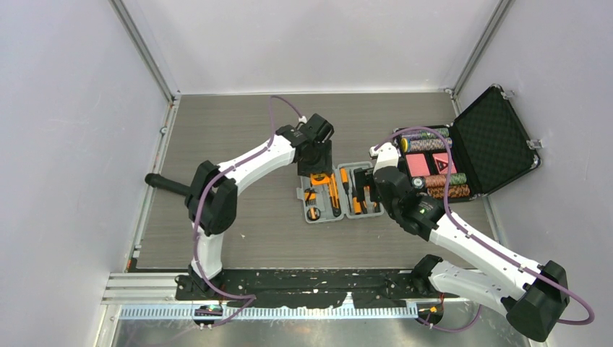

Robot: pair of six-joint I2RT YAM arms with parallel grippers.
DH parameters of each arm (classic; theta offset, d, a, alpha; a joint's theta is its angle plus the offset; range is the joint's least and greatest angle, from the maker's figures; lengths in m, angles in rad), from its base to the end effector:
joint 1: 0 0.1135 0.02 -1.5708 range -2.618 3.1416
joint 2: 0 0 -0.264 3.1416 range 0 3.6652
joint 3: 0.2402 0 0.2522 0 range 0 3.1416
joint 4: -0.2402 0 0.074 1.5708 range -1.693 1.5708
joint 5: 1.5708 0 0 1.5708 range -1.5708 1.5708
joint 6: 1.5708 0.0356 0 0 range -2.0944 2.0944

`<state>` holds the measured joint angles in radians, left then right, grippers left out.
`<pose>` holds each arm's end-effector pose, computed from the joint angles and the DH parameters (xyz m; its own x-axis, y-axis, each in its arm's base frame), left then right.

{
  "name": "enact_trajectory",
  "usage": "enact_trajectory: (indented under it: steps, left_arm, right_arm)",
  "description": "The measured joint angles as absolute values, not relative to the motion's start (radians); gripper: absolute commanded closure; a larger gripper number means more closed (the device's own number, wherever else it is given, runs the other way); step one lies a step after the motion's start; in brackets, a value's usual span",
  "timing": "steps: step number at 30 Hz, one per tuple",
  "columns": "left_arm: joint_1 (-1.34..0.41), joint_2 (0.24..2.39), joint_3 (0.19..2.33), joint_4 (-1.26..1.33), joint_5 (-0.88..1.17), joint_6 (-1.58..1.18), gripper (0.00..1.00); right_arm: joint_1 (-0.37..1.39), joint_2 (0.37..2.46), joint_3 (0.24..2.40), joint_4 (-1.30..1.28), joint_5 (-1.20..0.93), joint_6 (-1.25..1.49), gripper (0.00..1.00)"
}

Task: Pack the tool kit
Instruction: Place the tool in the toolbox.

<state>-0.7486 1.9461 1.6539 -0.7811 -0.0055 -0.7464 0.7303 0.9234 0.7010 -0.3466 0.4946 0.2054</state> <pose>0.3085 -0.2864 0.2497 -0.9335 -0.0596 -0.3536 0.0611 0.9453 -0.3205 0.1615 0.1219 0.2718 -0.4519 -0.1637 -0.8769 -0.2013 0.9764 -0.0785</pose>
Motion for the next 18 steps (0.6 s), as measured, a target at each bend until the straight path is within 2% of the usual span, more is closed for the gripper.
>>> enact_trajectory:
  steps: [7,18]
  left_arm:
    - [-0.719,2.059,1.68,-0.769,-0.092,-0.727,0.52]
    - [-0.715,2.131,1.76,-0.776,-0.168,-0.671,0.35]
  right_arm:
    - [0.729,0.924,0.701,-0.367,0.485,0.209,0.08]
    - [0.728,0.923,0.701,-0.396,0.469,0.216,0.08]
